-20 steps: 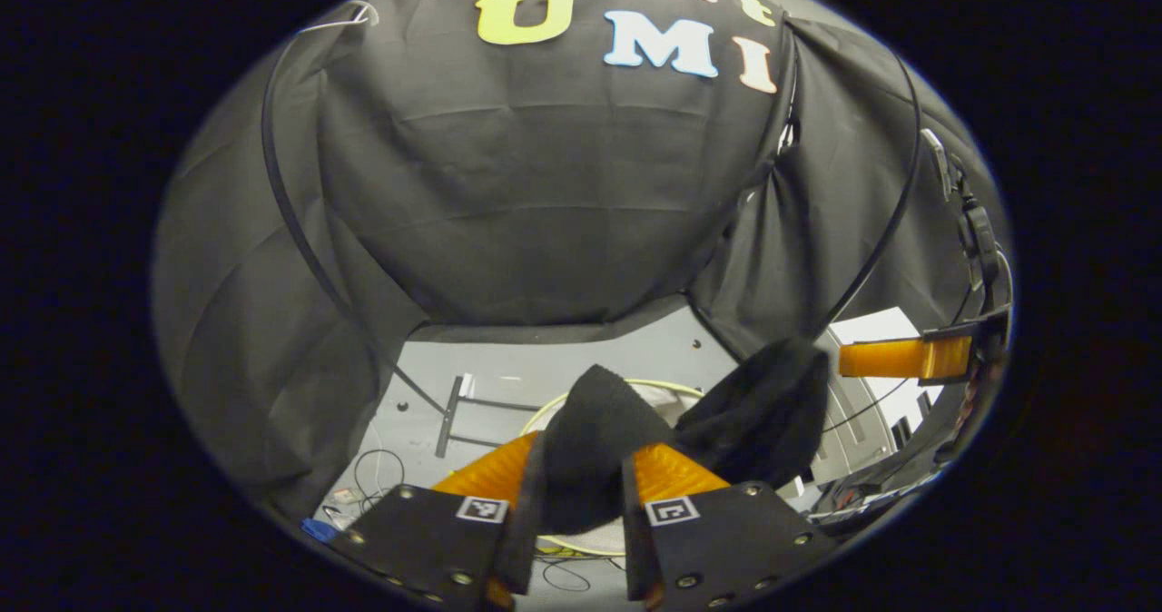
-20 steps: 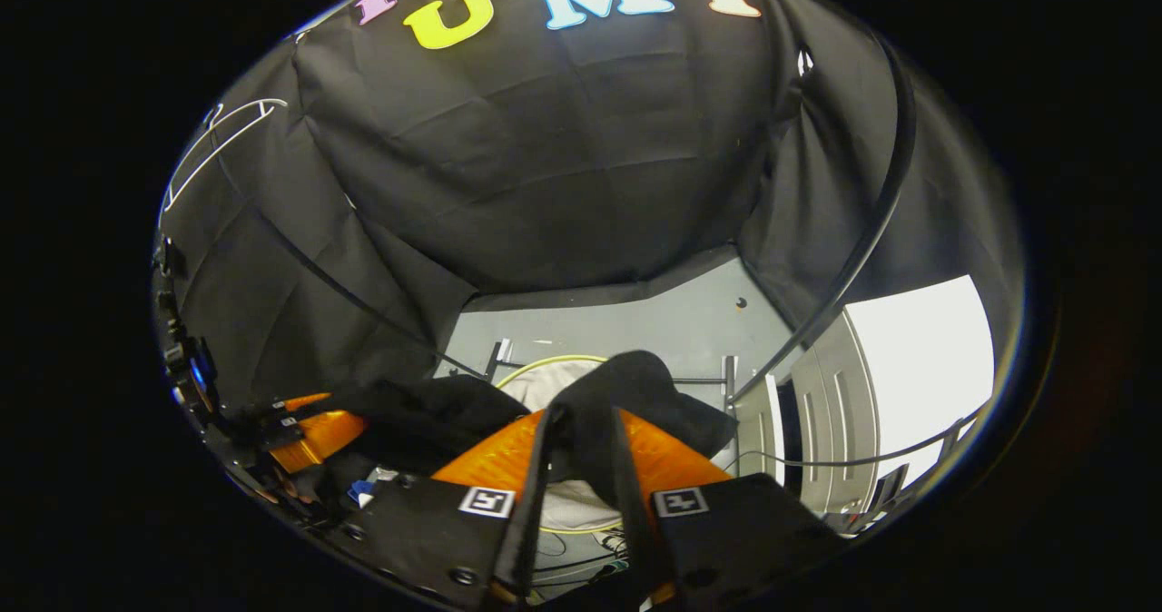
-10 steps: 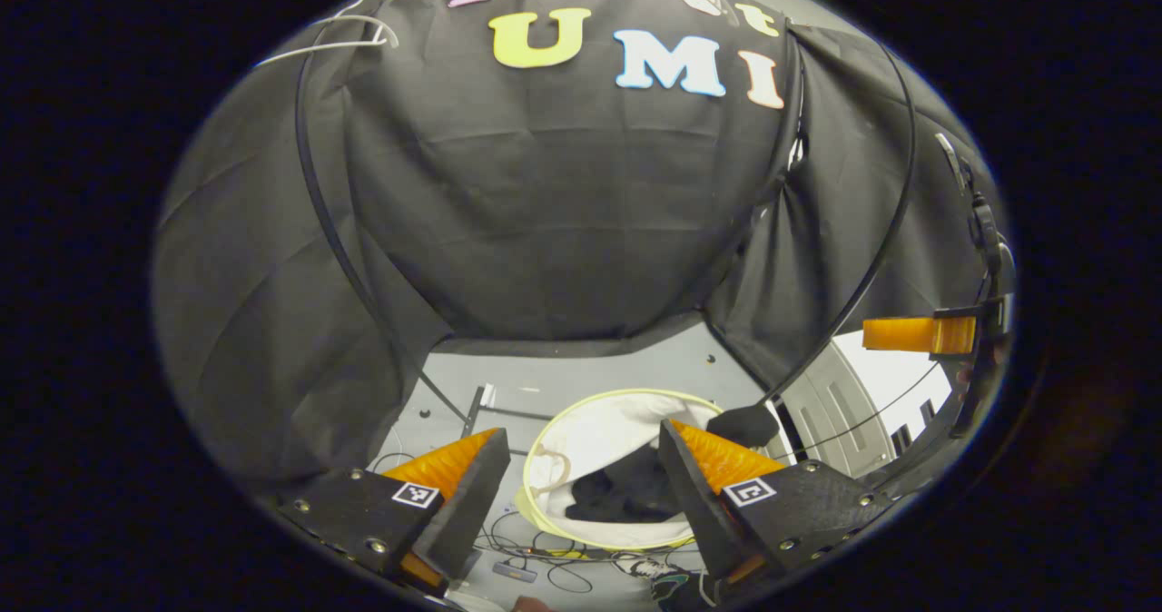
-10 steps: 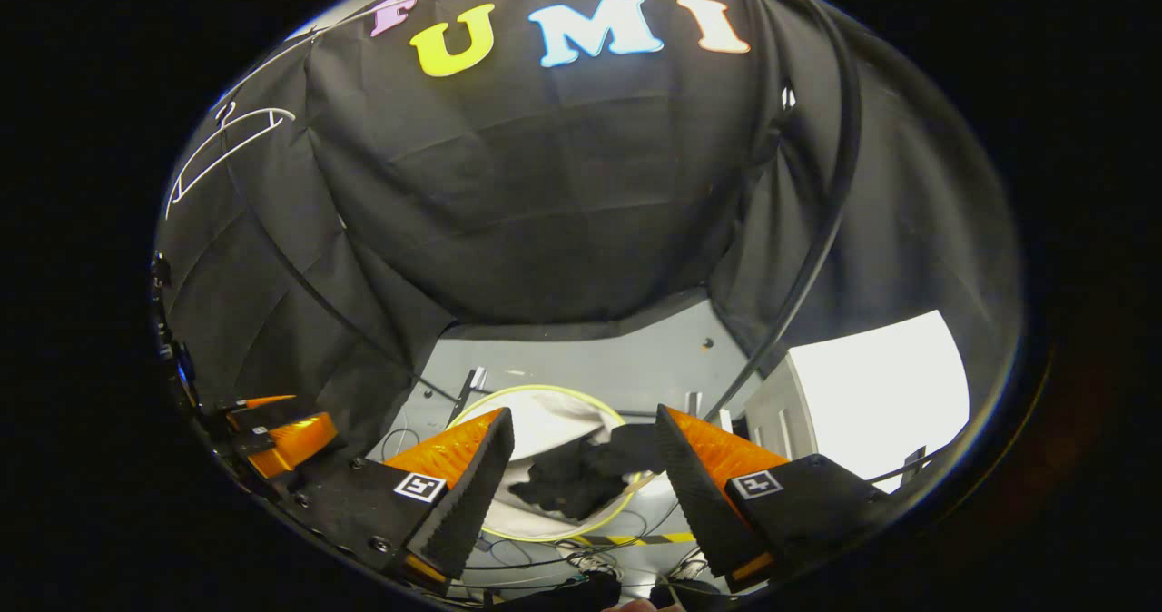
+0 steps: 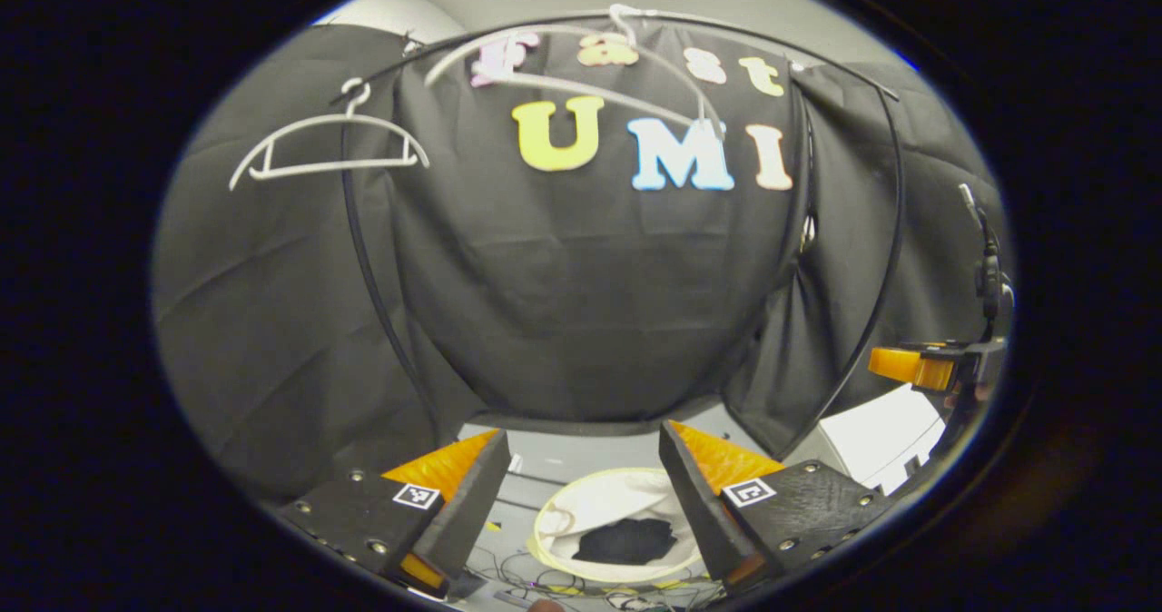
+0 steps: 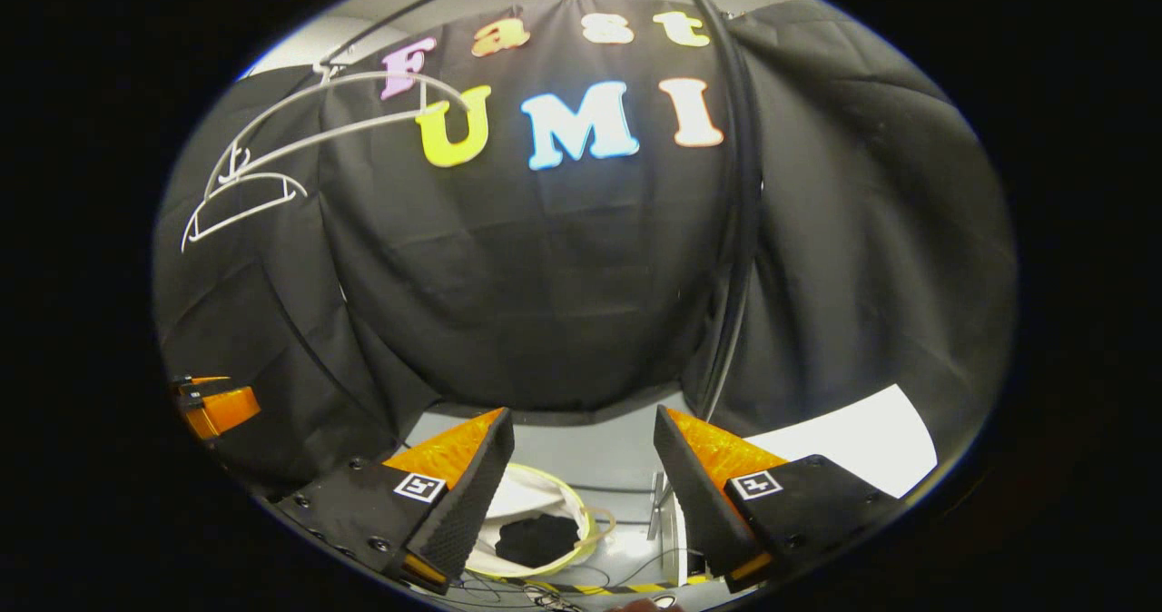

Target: Grasp the clothes on the hanger with both hands and then place them into the laundry hamper below.

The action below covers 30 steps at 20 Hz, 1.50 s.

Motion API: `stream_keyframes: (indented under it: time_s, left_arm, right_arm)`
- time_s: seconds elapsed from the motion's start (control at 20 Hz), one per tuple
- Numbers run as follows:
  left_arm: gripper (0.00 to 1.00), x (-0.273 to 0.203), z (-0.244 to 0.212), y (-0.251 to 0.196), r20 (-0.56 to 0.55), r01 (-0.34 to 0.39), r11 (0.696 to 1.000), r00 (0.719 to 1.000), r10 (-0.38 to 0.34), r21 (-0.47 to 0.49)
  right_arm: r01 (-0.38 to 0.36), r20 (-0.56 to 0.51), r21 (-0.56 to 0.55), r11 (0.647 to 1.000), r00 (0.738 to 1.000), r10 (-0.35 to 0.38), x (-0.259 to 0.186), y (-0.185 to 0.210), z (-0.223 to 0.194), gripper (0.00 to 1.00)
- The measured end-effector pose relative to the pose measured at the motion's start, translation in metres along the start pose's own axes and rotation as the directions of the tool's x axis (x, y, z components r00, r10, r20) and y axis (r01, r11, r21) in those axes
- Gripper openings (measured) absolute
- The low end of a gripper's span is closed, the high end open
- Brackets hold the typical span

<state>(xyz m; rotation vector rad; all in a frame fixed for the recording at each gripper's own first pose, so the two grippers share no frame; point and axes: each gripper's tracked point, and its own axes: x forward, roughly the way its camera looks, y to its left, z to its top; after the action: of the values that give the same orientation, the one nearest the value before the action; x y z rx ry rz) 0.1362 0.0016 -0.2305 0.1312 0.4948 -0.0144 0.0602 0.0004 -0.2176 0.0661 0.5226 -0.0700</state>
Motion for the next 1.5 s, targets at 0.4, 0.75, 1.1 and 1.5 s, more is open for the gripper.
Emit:
stream_keyframes:
  time_s: [0.4,0.75,1.1,1.5]
  left_arm:
    - [0.97,-0.093,0.165,-0.040,0.283,-0.052,0.998,0.957,0.062,-0.044]
    - [0.97,-0.169,0.246,-0.071,0.462,0.009,0.991,0.885,0.054,-0.133]
    - [0.96,-0.204,0.258,-0.074,0.513,-0.032,0.987,0.851,0.111,-0.160]
    - [0.96,-0.195,0.238,-0.025,0.507,-0.041,0.991,0.856,0.101,-0.127]
  right_arm:
    - [-0.005,0.287,0.032,0.999,0.958,-0.004,-0.055,-0.031,0.102,0.98]
    - [0.063,0.478,0.046,0.997,0.875,-0.078,-0.109,-0.066,0.161,0.98]
    - [0.079,0.533,0.120,0.990,0.836,-0.131,-0.143,-0.084,0.164,0.98]
    - [0.176,0.497,0.160,0.971,0.836,-0.233,-0.156,-0.076,0.138,0.98]
